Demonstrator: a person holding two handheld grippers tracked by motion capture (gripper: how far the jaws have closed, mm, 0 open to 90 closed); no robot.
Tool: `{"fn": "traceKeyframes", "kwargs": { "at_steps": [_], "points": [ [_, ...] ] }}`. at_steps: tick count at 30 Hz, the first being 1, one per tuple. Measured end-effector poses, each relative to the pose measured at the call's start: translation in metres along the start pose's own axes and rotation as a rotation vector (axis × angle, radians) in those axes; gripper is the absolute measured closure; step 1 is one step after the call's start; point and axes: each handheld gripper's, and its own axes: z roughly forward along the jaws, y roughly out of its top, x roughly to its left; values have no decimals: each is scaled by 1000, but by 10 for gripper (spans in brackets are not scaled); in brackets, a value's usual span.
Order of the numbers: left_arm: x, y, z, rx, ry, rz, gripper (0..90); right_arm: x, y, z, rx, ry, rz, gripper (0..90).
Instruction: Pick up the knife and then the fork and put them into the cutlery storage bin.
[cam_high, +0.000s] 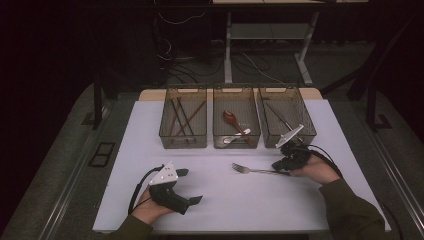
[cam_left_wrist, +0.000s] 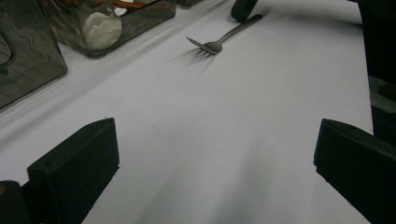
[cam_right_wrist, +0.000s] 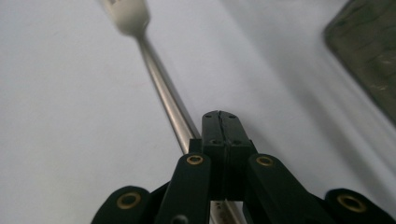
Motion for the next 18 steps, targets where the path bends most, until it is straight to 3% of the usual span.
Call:
{"fn": "traceKeyframes", "kwargs": {
  "at_steps": [5,9,14,18],
  "points": [
    [0,0,0,1,-1,0,0,5,-1,-2,57,19,-65,893],
    [0,0,1,2,-1,0,0,6,3,-4,51,10,-80,841],
    [0,0,2,3,-2,-2,0,16,19,-9,37,29,-138,776],
    [-1,0,2,6,-2,0,0,28,37,-1,96,26,-192,751]
  ]
}}
